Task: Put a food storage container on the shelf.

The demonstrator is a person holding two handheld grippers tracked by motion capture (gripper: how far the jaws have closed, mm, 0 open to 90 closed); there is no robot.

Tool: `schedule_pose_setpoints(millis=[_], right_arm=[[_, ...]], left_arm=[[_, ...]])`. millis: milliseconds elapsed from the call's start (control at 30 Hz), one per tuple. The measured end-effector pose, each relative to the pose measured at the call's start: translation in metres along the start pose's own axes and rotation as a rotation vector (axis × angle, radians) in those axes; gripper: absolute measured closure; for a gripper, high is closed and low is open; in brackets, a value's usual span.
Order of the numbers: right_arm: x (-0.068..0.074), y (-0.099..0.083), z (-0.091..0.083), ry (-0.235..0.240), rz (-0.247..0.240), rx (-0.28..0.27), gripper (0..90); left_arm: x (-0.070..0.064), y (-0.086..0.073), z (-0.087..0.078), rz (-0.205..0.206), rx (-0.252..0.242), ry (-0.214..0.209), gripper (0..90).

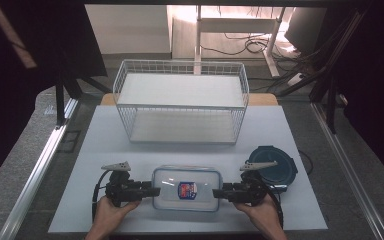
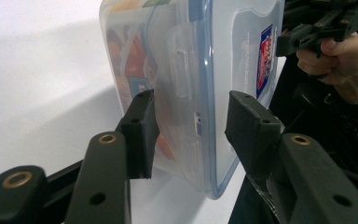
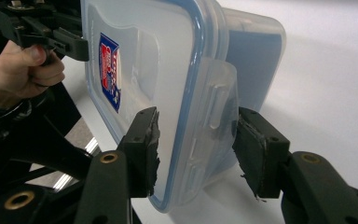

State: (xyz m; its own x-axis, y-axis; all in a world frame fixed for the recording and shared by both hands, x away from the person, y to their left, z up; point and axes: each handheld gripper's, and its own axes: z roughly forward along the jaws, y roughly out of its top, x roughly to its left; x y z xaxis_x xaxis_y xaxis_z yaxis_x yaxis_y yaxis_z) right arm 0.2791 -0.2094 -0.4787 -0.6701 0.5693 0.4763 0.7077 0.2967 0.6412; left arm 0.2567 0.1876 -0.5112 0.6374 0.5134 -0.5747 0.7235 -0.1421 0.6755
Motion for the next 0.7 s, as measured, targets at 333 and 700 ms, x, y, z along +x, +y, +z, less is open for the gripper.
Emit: schedule_pose_setpoints(millis=[333, 700], right_arm=[[0.005, 0.007, -0.004, -0.029, -0.041, -0.042, 50.8], [0.009, 0.034, -0.012, -0.023, -0.075, -0.100, 50.9]], left_arm=[[-0.005, 0.007, -0.004, 0.019, -0.026, 0.018, 54.0], [-0.013, 0.032, -0.017, 0.048, -0.067, 0.053, 53.6]])
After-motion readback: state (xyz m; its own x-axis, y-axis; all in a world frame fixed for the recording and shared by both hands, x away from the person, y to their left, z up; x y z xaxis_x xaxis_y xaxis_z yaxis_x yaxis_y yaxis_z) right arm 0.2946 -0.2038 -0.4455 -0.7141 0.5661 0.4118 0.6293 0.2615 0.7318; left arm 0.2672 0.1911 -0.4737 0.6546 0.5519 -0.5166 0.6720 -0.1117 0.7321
